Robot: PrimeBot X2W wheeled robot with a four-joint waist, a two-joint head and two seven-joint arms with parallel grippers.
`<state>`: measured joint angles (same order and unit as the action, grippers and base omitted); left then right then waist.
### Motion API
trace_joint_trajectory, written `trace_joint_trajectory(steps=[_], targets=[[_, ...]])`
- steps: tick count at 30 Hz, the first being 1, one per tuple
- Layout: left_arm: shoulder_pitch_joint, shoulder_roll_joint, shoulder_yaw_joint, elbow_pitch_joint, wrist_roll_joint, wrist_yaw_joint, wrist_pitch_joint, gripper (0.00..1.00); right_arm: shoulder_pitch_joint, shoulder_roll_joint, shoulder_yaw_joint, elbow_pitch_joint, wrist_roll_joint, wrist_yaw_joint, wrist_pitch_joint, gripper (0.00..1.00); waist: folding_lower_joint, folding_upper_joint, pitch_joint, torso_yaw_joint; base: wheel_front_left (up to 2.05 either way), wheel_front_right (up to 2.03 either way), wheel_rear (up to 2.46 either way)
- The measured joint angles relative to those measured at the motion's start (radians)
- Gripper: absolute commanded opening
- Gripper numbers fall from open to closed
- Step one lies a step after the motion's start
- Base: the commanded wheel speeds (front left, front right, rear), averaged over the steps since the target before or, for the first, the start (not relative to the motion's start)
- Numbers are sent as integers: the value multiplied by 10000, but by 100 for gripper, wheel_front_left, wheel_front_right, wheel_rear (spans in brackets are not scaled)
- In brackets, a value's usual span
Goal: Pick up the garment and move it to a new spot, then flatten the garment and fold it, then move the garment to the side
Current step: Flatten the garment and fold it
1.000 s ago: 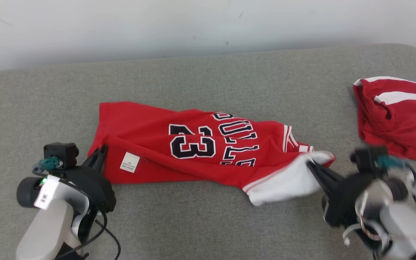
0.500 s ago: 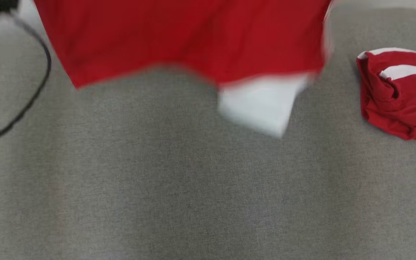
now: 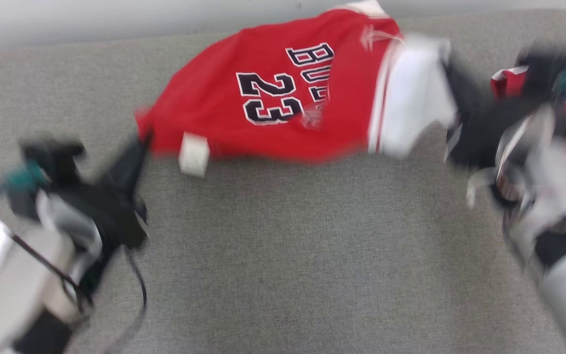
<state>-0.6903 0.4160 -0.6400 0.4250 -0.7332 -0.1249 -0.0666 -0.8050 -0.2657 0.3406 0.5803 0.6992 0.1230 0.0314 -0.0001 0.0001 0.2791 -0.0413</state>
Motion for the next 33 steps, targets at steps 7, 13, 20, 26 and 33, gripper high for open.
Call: trace_joint_trajectory(steps=[7,13,20,26,33], targets=[[1911,316,-727,-119,301,0,-564,0,2697,-113,320,69,353,2,-322,0,-1,-2,-606,7,0,0,0],[2865,150,-907,-182,546,35,-1039,0,4293,-418,107,-293,617,2,-853,0,-2,-2,-1207,33,0,0,0],[3518,121,-849,-401,550,351,-1317,0,5474,-537,-84,-802,905,4,-1080,0,-2,-2,-1827,114,0,0,0],[4265,-33,-1110,-499,550,550,-1365,0,6178,-600,63,-972,880,-104,-999,0,-1,-3,-2238,184,0,0,0],[4418,-222,-1273,-196,685,711,-1365,0,6370,-627,232,-1051,721,-364,-821,0,0,-2,-2271,218,0,0,0]])
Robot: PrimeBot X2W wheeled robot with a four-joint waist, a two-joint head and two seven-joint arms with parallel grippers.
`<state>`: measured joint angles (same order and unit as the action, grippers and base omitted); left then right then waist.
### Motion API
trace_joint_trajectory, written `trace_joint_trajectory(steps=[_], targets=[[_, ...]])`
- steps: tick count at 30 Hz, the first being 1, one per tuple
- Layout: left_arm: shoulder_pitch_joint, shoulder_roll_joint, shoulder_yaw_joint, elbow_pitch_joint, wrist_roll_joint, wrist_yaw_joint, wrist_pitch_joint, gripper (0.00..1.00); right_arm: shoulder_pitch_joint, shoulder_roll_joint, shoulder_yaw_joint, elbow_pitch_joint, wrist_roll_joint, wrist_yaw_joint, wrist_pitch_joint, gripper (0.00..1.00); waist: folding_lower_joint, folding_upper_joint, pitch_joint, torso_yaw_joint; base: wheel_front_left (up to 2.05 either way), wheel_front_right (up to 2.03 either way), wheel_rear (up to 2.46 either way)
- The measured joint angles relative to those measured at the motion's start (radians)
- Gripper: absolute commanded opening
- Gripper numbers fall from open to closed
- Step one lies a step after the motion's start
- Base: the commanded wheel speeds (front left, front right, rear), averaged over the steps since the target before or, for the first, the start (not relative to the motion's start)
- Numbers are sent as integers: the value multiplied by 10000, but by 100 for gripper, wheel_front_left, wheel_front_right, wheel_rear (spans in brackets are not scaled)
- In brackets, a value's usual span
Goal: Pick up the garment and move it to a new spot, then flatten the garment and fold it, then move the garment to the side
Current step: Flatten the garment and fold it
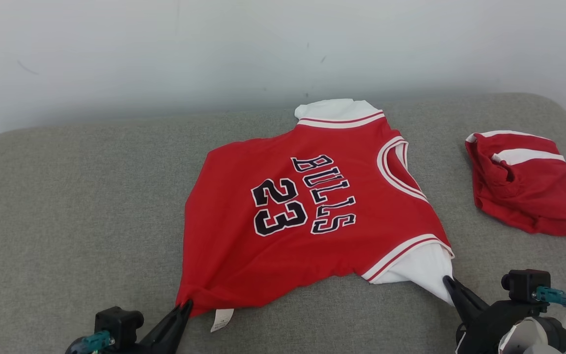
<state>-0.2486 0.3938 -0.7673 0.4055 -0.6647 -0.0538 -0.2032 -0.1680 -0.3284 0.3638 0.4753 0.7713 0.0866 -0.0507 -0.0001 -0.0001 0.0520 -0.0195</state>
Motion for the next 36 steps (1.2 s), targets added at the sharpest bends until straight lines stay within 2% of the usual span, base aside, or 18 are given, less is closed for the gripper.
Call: trace_joint_trajectory(steps=[1,2,3,5,12,19,23,29,36], targets=[[0,-27,2,29,15,13,-2,0,1,-13,13,-21,-2,-36,67,0,0,0,-2,5,0,0,0],[0,-54,-4,54,31,21,-4,0,-1,-25,23,-40,-23,-94,69,16,0,0,-5,10,0,0,0],[-5,-86,-2,98,58,46,-12,30,-1,-46,42,-52,-90,-163,75,100,0,0,-10,15,0,0,0],[-12,-134,6,272,69,180,-13,100,1,-92,69,-77,-259,-265,77,100,1,0,-47,30,0,0,0],[0,-81,399,284,65,558,-192,100,42,-299,-88,-397,-337,-541,65,100,1,0,-127,55,0,0,0],[42,96,1066,-188,25,1081,-364,100,372,-708,-410,-999,-456,-974,-121,100,1,1,-148,76,0,0,0],[115,92,988,-242,-50,1154,-303,100,386,-767,-364,-1292,-662,-1221,-107,100,2,1,-82,77,0,0,0],[487,-240,890,-82,-403,1252,153,100,409,-867,-148,-1427,-1062,-1586,171,100,1,2,56,-17,0,0,0],[565,-399,673,163,-566,1327,844,100,548,-1152,-29,-1258,-1406,-1804,608,100,1,2,165,-35,0,0,0]])
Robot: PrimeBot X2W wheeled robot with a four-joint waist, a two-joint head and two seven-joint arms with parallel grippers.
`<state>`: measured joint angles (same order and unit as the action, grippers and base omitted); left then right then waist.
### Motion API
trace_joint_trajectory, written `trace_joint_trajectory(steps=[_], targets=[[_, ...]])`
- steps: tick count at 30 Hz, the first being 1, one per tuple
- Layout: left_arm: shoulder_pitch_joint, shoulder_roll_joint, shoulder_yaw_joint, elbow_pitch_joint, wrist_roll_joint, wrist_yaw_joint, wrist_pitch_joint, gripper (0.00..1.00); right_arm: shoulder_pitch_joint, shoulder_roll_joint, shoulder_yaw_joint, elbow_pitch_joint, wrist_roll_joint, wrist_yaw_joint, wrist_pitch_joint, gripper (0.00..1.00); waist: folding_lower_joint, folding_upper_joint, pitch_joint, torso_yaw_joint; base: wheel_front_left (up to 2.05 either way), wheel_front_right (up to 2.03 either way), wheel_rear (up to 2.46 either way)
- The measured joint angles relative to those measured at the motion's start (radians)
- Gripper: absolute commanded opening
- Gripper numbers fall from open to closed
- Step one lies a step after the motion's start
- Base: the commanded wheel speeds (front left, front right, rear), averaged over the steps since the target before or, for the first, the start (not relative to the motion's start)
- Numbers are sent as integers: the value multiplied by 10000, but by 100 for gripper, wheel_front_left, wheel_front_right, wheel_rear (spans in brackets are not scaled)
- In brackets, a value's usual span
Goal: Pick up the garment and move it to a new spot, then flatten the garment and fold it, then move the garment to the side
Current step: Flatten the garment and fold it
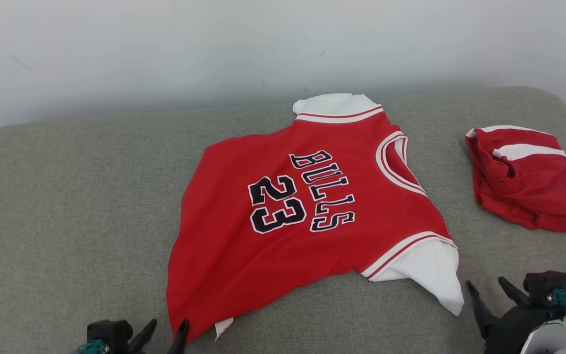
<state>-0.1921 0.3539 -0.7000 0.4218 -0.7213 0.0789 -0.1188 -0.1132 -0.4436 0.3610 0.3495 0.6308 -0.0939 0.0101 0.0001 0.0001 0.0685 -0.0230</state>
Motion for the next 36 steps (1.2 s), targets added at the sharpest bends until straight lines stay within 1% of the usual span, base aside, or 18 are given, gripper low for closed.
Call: trace_joint_trajectory(steps=[7,8,14,21,27,32,36], targets=[[47,-21,10,161,-115,15,458,100,73,88,56,50,-17,-88,290,100,0,0,78,18,0,0,0],[32,-88,56,199,-339,15,512,100,54,132,92,107,-17,-109,343,100,0,0,93,33,0,0,0],[13,-234,36,382,-456,15,748,100,21,472,370,244,-27,-117,529,100,0,0,118,82,0,0,0],[-33,-311,44,382,-460,13,830,100,-76,679,568,270,-77,-117,650,100,0,-1,196,125,0,0,0],[-65,-326,104,387,-462,15,802,100,-185,673,408,58,-15,-54,633,100,0,-1,217,123,0,0,0],[-128,-372,69,479,-464,15,746,100,-201,681,520,301,10,-25,777,100,0,-1,191,96,0,0,0],[-263,-454,-10,554,-447,13,832,100,-196,842,681,445,25,15,872,100,0,0,191,159,0,0,0]])
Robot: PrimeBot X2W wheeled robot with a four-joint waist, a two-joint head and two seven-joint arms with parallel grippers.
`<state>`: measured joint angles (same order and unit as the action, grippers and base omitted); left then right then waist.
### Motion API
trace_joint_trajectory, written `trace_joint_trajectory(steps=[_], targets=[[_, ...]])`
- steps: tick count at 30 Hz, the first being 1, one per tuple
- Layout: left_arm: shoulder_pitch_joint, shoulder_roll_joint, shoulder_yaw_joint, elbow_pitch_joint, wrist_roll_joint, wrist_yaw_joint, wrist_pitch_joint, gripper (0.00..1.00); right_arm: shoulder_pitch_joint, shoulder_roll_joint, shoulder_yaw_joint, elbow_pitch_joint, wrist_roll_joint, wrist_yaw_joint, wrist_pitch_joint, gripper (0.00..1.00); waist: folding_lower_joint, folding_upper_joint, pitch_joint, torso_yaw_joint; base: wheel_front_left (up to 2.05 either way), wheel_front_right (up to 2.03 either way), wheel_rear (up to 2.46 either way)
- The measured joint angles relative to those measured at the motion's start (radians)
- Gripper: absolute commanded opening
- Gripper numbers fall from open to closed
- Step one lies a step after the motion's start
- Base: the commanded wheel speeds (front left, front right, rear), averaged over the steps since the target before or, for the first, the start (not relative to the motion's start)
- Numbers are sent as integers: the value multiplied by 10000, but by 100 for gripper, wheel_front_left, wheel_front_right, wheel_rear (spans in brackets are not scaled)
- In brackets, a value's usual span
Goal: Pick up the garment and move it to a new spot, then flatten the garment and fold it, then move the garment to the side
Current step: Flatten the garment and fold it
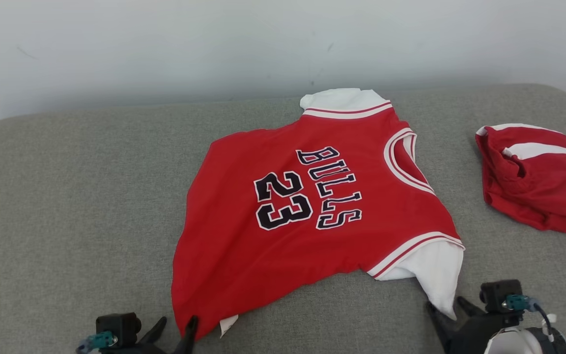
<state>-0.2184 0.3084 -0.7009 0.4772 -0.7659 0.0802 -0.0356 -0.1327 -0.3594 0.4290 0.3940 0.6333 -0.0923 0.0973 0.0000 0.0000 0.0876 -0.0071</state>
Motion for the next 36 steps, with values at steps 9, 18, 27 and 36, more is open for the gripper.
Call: trace_joint_trajectory(steps=[9,18,27,36], targets=[[-194,-161,-82,305,-12,-100,119,0,-220,163,299,259,-56,48,184,0,0,0,85,57,0,0,0],[-213,-205,-184,366,-6,-190,176,0,-373,75,201,445,-174,59,196,0,0,0,133,-68,0,0,0],[-434,341,-219,255,662,6,-17,0,-383,-161,-341,282,520,403,207,0,0,0,90,-50,0,0,0],[-1804,1018,65,-499,596,-598,238,0,-2061,-205,36,-153,1243,1517,1990,0,0,0,386,-91,0,0,0]])
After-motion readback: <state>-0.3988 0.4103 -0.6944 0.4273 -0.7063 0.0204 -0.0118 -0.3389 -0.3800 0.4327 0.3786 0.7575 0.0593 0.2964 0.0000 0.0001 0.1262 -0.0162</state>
